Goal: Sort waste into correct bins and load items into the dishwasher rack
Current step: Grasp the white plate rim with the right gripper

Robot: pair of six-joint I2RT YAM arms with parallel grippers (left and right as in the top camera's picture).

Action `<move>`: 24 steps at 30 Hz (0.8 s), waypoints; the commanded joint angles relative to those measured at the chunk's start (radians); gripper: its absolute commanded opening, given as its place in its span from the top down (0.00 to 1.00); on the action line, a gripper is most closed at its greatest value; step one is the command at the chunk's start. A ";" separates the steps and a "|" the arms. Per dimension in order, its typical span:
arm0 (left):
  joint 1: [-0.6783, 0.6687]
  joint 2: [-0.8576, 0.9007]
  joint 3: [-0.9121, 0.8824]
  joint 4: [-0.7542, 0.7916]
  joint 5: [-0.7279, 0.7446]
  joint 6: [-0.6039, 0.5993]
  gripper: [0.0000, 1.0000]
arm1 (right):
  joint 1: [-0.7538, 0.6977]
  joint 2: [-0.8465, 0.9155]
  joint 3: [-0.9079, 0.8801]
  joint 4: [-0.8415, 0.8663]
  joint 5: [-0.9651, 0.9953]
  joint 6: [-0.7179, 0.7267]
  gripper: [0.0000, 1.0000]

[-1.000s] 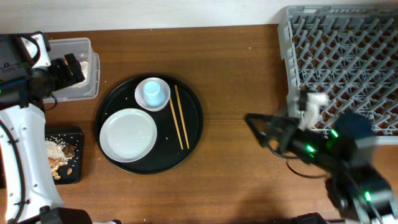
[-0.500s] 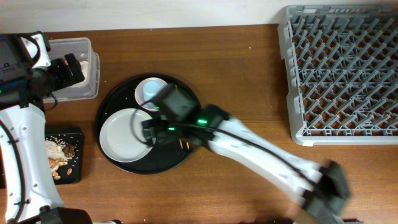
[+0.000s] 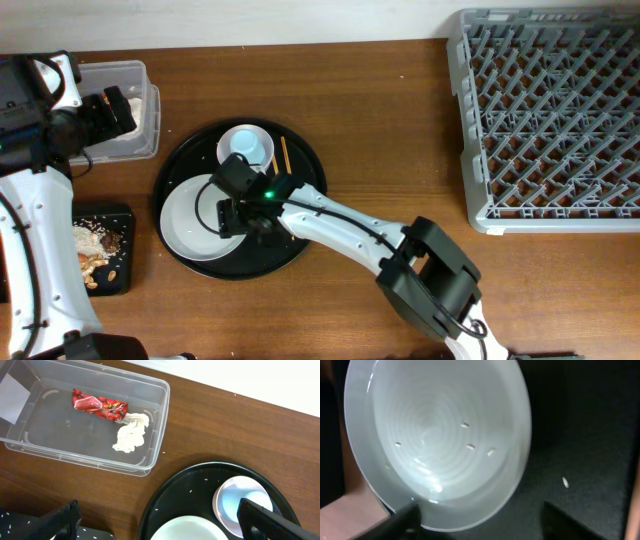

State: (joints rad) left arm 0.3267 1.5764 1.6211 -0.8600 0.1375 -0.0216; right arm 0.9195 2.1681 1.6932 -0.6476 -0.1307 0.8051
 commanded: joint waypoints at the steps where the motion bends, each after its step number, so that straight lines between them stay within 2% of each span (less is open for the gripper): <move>1: 0.002 0.002 -0.001 0.002 -0.004 -0.009 0.01 | 0.023 0.029 0.031 0.018 0.025 0.030 0.44; 3: 0.002 0.002 -0.001 0.002 -0.004 -0.009 0.01 | 0.034 0.043 0.031 0.003 0.064 0.051 0.52; 13: 0.002 0.002 -0.001 0.002 -0.004 -0.009 0.01 | 0.049 0.079 0.029 -0.005 0.077 0.080 0.53; 17: 0.002 0.002 -0.001 0.002 -0.004 -0.009 0.01 | 0.049 0.079 0.028 -0.068 0.133 0.114 0.57; 19: 0.002 0.002 -0.001 0.002 -0.004 -0.009 0.01 | 0.049 0.079 0.028 -0.079 0.136 0.113 0.61; 24: 0.002 0.002 -0.001 0.002 -0.004 -0.009 0.01 | 0.049 0.079 0.029 -0.079 0.114 0.114 0.87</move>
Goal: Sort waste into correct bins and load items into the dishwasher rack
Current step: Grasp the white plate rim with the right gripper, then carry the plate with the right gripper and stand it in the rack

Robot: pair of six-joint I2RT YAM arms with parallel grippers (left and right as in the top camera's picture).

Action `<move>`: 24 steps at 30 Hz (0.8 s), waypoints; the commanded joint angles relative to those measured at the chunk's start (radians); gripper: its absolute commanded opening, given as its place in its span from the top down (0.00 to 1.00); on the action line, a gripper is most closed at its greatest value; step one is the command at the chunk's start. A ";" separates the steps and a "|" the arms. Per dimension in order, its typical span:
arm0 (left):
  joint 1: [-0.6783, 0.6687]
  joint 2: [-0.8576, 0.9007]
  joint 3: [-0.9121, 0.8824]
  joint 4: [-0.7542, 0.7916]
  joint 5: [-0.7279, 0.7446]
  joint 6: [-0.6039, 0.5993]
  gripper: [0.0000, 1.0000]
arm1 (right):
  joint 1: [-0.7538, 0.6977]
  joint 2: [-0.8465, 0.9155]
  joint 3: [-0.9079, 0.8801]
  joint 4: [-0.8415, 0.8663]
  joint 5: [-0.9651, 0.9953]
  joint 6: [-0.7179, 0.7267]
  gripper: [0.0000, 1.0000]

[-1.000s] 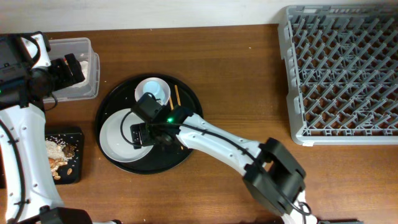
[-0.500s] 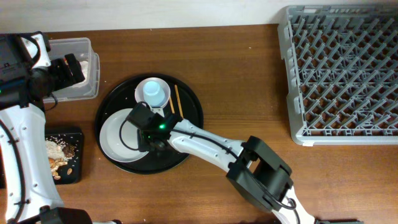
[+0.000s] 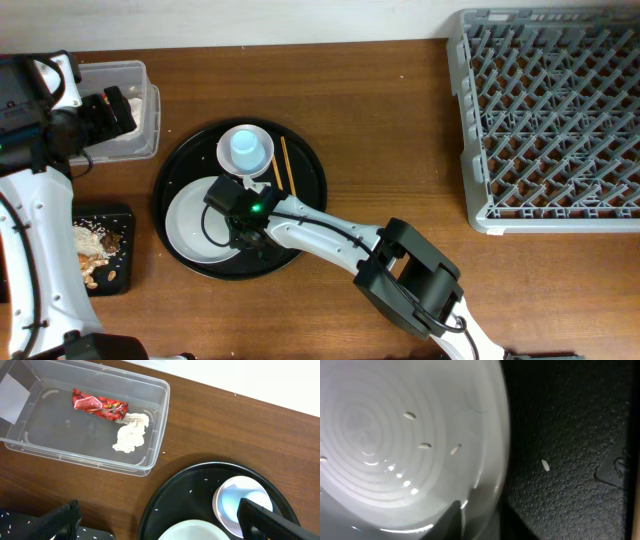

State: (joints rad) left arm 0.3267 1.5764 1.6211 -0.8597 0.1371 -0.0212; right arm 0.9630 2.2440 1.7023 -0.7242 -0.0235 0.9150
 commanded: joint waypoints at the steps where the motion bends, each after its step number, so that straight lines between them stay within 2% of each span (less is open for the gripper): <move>1: 0.002 0.002 -0.001 0.002 -0.003 -0.009 0.01 | 0.005 0.003 0.020 -0.002 -0.002 0.003 0.92; 3: 0.002 0.002 -0.001 0.002 -0.004 -0.009 0.01 | 0.003 -0.005 0.021 -0.002 -0.018 0.003 0.96; 11: 0.002 0.002 -0.001 0.002 -0.003 -0.009 0.01 | -0.055 -0.135 0.021 -0.065 -0.030 -0.010 0.96; 14: 0.002 0.002 -0.001 0.002 -0.004 -0.009 0.01 | -0.094 -0.213 0.021 -0.106 -0.058 -0.076 0.96; 20: 0.002 0.002 -0.001 0.002 -0.004 -0.009 0.01 | -0.195 -0.370 0.020 -0.137 -0.240 -0.258 0.96; 24: 0.002 0.002 -0.001 0.002 -0.003 -0.009 0.01 | -0.304 -0.463 0.020 -0.214 -0.242 -0.334 0.96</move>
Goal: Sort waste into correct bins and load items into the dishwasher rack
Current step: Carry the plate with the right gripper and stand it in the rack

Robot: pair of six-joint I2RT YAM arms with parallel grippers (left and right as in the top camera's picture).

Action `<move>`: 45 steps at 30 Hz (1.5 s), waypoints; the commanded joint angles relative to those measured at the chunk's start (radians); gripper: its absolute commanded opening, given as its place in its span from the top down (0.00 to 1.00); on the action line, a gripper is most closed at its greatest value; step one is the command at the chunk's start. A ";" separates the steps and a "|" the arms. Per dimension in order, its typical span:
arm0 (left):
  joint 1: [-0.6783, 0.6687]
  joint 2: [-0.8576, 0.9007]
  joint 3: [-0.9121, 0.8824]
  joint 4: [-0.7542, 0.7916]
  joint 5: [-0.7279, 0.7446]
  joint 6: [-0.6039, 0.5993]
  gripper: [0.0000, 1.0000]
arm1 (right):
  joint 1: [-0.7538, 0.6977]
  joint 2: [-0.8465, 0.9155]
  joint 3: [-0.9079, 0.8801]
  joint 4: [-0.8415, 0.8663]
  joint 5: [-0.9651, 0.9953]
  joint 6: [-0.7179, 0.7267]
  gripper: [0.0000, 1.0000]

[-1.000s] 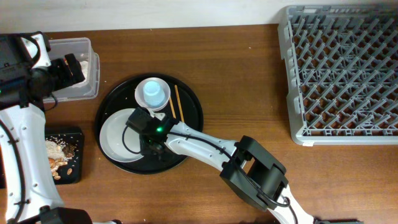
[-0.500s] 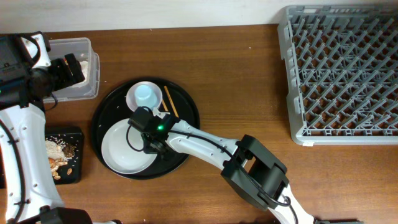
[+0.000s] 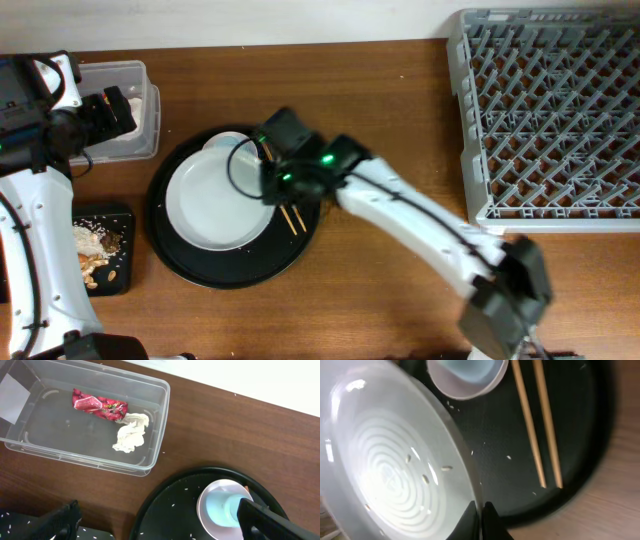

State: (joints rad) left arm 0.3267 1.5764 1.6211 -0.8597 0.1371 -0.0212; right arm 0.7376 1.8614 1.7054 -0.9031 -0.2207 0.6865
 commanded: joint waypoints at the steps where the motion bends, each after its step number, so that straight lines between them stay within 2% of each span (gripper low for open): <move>1: 0.002 0.002 -0.001 0.002 -0.004 -0.009 0.01 | -0.126 -0.106 0.017 -0.062 -0.045 -0.127 0.96; 7: 0.002 0.002 -0.001 0.002 -0.004 -0.009 0.01 | -0.490 -0.177 0.017 -0.185 -0.045 -0.275 0.96; 11: 0.002 0.002 -0.001 0.002 -0.004 -0.009 0.01 | -0.738 -0.171 0.017 -0.208 -0.038 -0.310 0.96; 17: 0.002 0.002 -0.001 0.002 -0.003 -0.009 0.01 | -1.110 -0.171 0.017 -0.093 -0.034 -0.357 0.96; 21: 0.002 0.002 -0.001 0.002 -0.004 -0.009 0.01 | -1.255 -0.163 0.017 0.035 -0.029 -0.476 0.96; 25: 0.002 0.002 -0.001 0.002 -0.003 -0.009 0.01 | -1.288 -0.136 0.016 0.147 0.050 -0.631 0.96; 29: 0.002 0.002 -0.001 0.002 -0.003 -0.009 0.01 | -1.265 -0.084 0.016 0.232 0.330 -0.666 0.96; 35: 0.002 0.002 -0.001 0.002 -0.003 -0.009 0.01 | -1.220 0.009 0.016 0.327 0.541 -0.747 0.96; 39: 0.002 0.002 -0.001 0.002 -0.003 -0.009 0.01 | -1.191 0.058 0.016 0.346 0.607 -0.832 0.96; 45: 0.002 0.002 -0.001 0.002 -0.004 -0.009 0.01 | -1.127 0.082 0.015 0.356 0.685 -0.840 0.96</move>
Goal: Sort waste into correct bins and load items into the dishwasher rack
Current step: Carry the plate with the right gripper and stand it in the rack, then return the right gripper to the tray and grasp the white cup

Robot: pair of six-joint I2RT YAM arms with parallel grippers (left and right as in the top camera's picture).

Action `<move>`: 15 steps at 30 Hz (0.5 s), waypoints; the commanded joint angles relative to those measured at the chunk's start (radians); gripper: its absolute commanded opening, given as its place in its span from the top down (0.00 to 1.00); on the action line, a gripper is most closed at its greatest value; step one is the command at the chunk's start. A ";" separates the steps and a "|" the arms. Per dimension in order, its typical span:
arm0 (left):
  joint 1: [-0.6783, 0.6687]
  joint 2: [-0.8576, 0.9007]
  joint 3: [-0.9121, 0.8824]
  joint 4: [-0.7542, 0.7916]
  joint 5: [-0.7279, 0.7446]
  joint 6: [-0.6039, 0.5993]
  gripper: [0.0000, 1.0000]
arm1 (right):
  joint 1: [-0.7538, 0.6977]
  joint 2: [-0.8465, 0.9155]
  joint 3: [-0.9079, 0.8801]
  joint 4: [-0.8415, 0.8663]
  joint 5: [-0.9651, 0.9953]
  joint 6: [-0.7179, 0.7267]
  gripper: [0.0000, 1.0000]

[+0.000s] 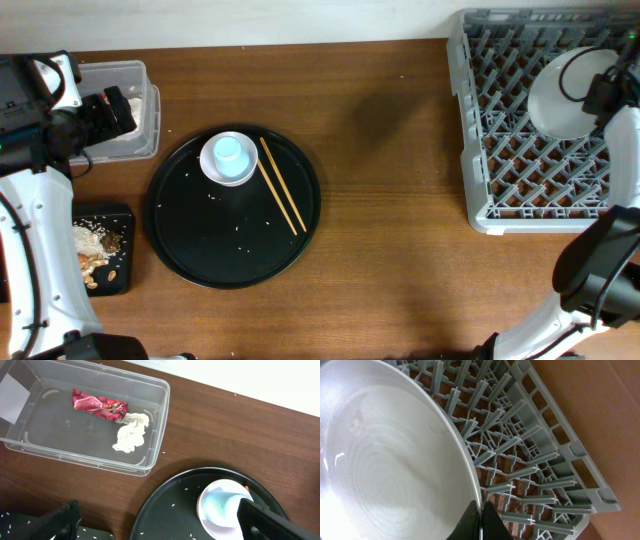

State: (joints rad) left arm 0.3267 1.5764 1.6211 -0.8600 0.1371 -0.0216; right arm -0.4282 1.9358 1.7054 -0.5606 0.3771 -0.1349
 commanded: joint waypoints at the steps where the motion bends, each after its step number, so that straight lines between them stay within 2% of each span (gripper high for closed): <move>1: 0.002 0.002 -0.001 0.002 -0.003 -0.009 0.01 | 0.051 0.008 0.015 0.018 0.107 -0.018 0.96; 6: 0.002 0.002 -0.001 0.002 -0.003 -0.009 0.01 | 0.129 0.008 0.015 0.014 0.159 -0.018 0.96; 8: 0.002 0.002 -0.001 0.002 -0.003 -0.009 0.01 | 0.163 0.006 0.015 0.003 0.159 -0.018 0.86; 9: 0.002 0.002 -0.001 0.002 -0.003 -0.009 0.01 | 0.185 0.006 0.015 -0.005 0.159 -0.017 0.61; 10: 0.002 0.002 -0.001 0.002 -0.004 -0.009 0.01 | 0.201 0.005 0.015 -0.008 0.159 -0.014 0.11; 13: 0.002 0.002 -0.001 0.002 -0.003 -0.009 0.01 | 0.268 -0.017 0.016 -0.019 0.159 0.026 0.02; 15: 0.002 0.002 -0.001 0.002 -0.003 -0.009 0.01 | 0.309 -0.048 0.026 -0.036 0.158 0.121 0.01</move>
State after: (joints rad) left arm 0.3267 1.5764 1.6211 -0.8597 0.1371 -0.0212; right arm -0.1818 1.9415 1.7054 -0.5781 0.5159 -0.1394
